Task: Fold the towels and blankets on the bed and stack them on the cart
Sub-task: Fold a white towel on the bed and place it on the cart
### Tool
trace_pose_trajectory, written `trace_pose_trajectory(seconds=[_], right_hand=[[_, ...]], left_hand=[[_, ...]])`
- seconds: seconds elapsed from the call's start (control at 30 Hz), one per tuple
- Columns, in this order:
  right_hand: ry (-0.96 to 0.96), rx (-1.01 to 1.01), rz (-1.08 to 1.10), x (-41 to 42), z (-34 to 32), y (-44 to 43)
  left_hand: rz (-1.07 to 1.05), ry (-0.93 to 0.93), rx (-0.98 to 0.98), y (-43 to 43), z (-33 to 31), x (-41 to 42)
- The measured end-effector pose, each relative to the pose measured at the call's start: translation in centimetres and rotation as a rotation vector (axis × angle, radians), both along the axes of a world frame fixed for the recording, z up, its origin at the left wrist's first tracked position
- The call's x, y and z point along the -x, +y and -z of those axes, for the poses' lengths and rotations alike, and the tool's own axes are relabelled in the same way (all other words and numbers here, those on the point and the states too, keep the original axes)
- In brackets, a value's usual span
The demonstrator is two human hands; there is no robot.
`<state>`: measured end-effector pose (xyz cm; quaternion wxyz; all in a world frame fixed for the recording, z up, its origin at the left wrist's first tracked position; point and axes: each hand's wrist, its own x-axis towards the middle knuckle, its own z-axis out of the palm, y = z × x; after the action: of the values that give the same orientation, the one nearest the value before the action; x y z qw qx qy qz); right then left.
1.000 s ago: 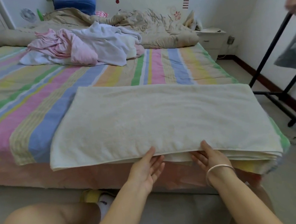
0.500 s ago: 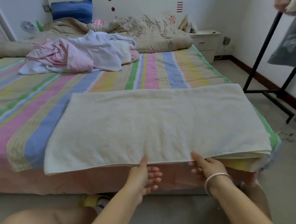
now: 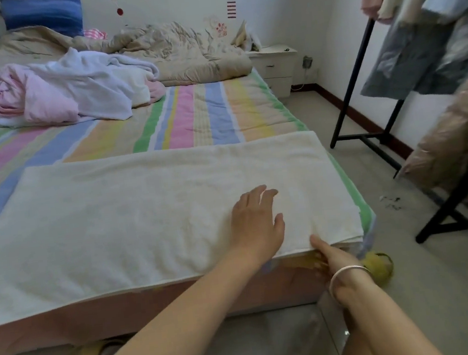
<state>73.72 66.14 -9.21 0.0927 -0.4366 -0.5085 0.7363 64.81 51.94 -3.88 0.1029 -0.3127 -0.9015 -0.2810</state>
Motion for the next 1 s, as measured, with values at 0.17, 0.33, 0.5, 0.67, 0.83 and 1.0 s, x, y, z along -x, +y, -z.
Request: trace_pose_trajectory(seconds=[0.17,0.33,0.5,0.67,0.83,1.0], right_hand=[[0.109,0.160,0.158,-0.6,-0.7,2.4],[0.134,0.189,0.164,-0.8,-2.2,3.1],[0.142,0.053,0.198,0.3,-3.2,2.0],[0.033,-0.648,0.139,2.5,-6.7,-0.1],[0.048,-1.231,-0.120,8.2,-11.4,-7.8],[0.310,-1.459,-0.561,10.6,-11.1,-17.9]], left_hand=[[-0.017,0.021,0.451,1.9,2.7,2.5],[-0.030,0.006,0.544,2.3,3.6,2.7],[0.046,-0.154,0.535,2.1,1.9,3.3],[0.069,-0.808,-0.324,0.1,-3.4,4.7],[-0.113,-1.202,-0.881,-7.0,-6.3,9.0],[-0.300,-1.211,-1.041,-15.9,-6.1,12.5]])
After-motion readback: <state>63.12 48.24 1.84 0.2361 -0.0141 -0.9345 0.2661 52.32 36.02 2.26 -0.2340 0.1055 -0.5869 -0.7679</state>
